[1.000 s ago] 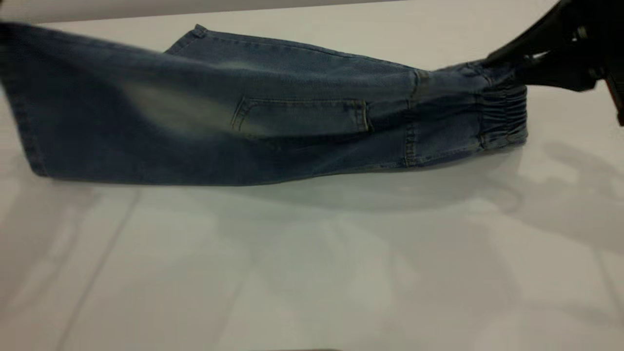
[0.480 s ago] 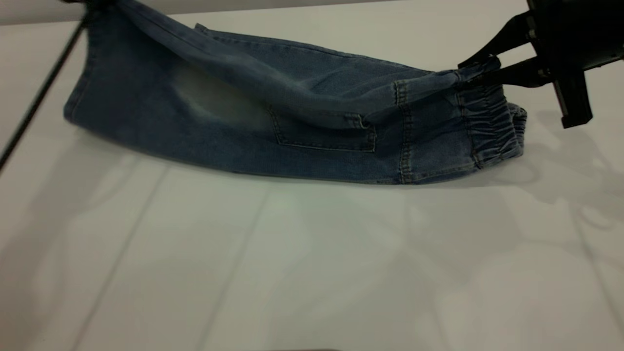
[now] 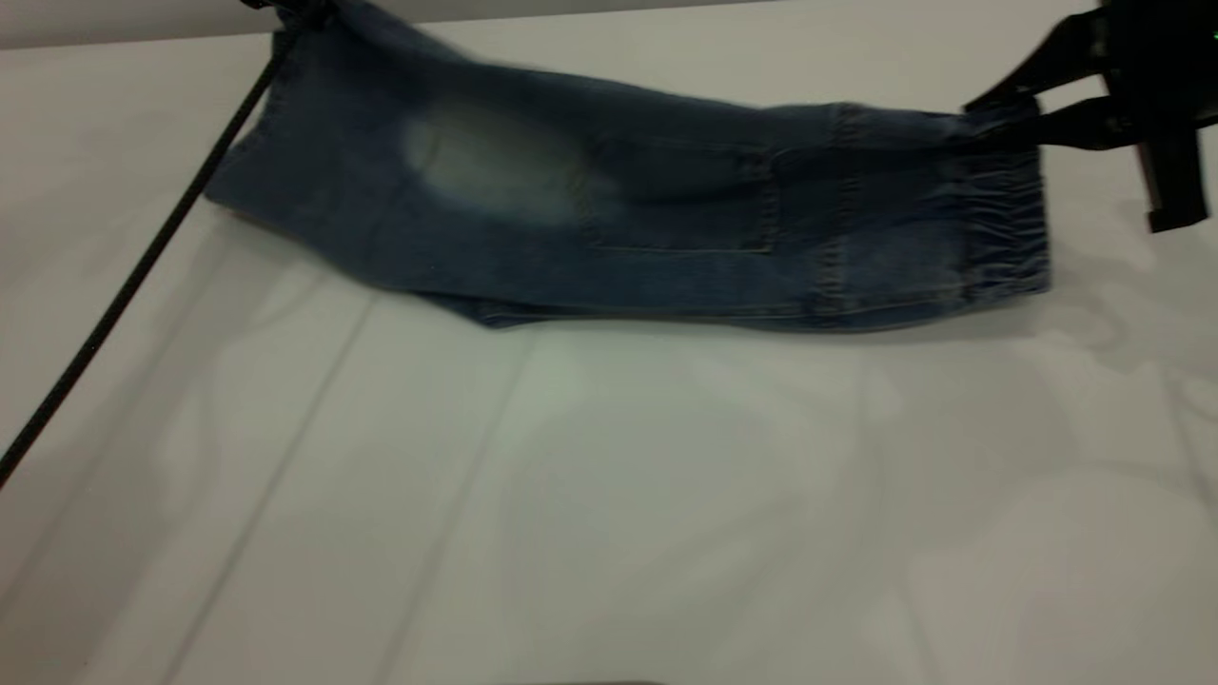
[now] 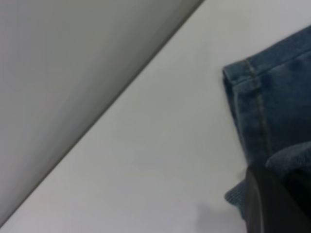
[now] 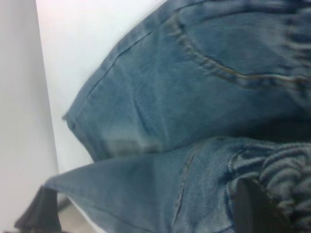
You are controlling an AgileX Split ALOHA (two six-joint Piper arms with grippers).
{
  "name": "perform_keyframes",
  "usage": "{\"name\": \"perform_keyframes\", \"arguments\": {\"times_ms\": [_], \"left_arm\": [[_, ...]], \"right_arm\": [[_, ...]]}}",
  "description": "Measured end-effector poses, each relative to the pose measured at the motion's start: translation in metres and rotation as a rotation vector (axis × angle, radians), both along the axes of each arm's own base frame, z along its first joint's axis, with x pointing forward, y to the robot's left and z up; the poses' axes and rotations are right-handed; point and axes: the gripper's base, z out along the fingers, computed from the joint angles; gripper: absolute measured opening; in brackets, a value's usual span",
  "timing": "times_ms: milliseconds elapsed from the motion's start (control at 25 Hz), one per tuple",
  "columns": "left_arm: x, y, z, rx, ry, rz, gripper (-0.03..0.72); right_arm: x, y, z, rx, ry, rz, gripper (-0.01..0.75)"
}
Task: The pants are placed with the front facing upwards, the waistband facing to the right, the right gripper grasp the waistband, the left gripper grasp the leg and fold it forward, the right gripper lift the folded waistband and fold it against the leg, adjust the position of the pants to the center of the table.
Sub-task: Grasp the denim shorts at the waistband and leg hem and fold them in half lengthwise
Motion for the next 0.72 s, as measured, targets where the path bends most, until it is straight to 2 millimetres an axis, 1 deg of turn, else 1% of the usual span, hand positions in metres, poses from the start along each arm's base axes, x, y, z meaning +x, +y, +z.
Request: {"name": "perform_keyframes", "arguments": {"times_ms": [120,280,360,600,720], "left_arm": [[0.006,-0.001,-0.012,0.001,0.007,0.000,0.043],[0.008,-0.001,-0.028,0.003,0.035,0.001,0.050],[0.009,-0.002,-0.033,0.002,0.038,0.001,0.063],[0.009,-0.003,-0.040,-0.011,0.044,0.008,0.140],[0.010,-0.003,-0.039,-0.016,0.036,0.008,0.185]], "right_arm": [[0.001,-0.005,-0.001,-0.004,0.013,-0.029,0.095],[0.001,-0.008,-0.003,-0.022,0.038,-0.060,0.095],[0.001,-0.009,-0.004,-0.038,0.043,-0.070,0.098],[0.001,-0.011,-0.006,-0.059,0.055,-0.089,0.109],[0.001,-0.012,-0.006,-0.059,0.066,-0.104,0.139]]}}
